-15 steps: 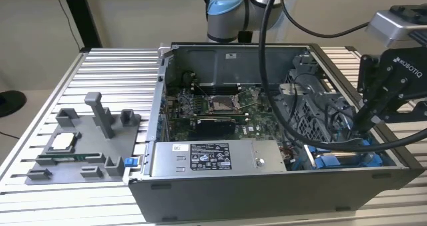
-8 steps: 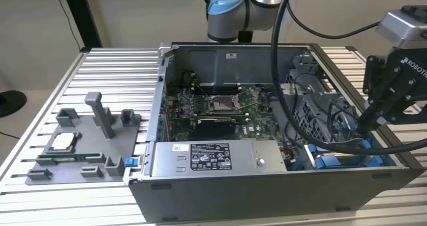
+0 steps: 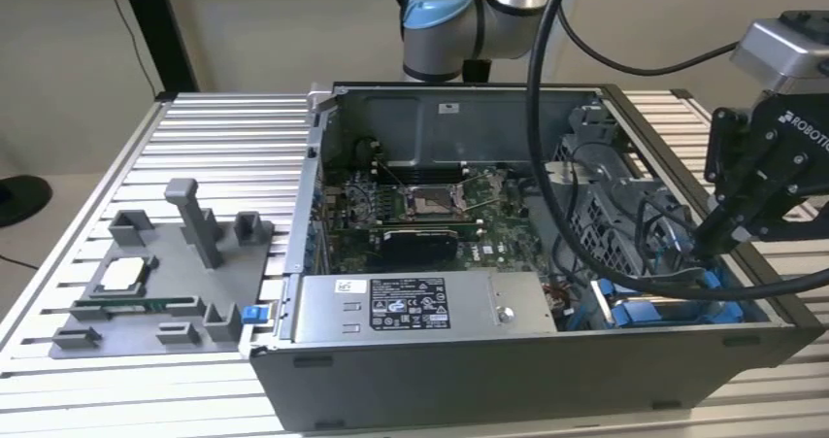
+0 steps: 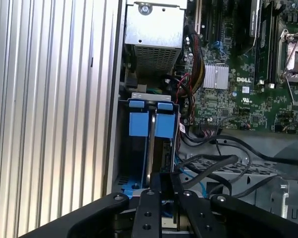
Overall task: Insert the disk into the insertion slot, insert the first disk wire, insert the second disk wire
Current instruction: 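Insert the first disk wire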
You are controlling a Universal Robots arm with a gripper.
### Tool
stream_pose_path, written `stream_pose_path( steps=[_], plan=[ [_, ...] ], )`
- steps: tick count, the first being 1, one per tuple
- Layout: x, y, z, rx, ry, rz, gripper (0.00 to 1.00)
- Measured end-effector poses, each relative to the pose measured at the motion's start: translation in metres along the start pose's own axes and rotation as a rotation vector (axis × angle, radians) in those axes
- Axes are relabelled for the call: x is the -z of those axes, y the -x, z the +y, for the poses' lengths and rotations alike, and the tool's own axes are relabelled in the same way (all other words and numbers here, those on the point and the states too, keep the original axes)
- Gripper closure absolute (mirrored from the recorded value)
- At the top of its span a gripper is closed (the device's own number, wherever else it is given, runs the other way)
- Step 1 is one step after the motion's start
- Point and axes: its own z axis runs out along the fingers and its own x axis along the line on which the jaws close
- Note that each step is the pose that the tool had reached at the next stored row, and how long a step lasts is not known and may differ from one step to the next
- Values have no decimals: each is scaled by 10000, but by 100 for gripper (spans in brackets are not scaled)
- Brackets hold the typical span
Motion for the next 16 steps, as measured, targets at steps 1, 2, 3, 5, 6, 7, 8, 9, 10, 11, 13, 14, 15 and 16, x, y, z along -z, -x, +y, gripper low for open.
stream_pose_path(
  steps=[1, 2, 3, 5, 6, 7, 8, 9, 10, 11, 13, 14, 15, 16],
  plan=[
    [-5, 0, 0, 0, 0, -1, 100],
    [-12, -1, -1, 0, 2, -2, 100],
    [-21, -1, -2, 0, 2, -1, 100],
    [-47, -1, -4, -1, 2, 0, 100],
    [-63, -2, -5, -4, 2, -1, 100],
    [-79, -2, -7, -9, 2, -2, 100],
    [-94, -3, -8, -35, 2, -3, 100],
    [-108, -3, -9, -85, 3, -8, 100],
    [-121, -4, -11, -124, 2, -18, 100],
    [-132, -4, -13, -155, 2, -31, 100],
    [-153, -5, -17, -226, -1, -75, 100],
    [-160, -6, -19, -252, -4, -133, 100],
    [-169, -6, -20, -271, -7, -207, 100],
    [-181, -7, -24, -283, -8, -253, 100]
  ],
)
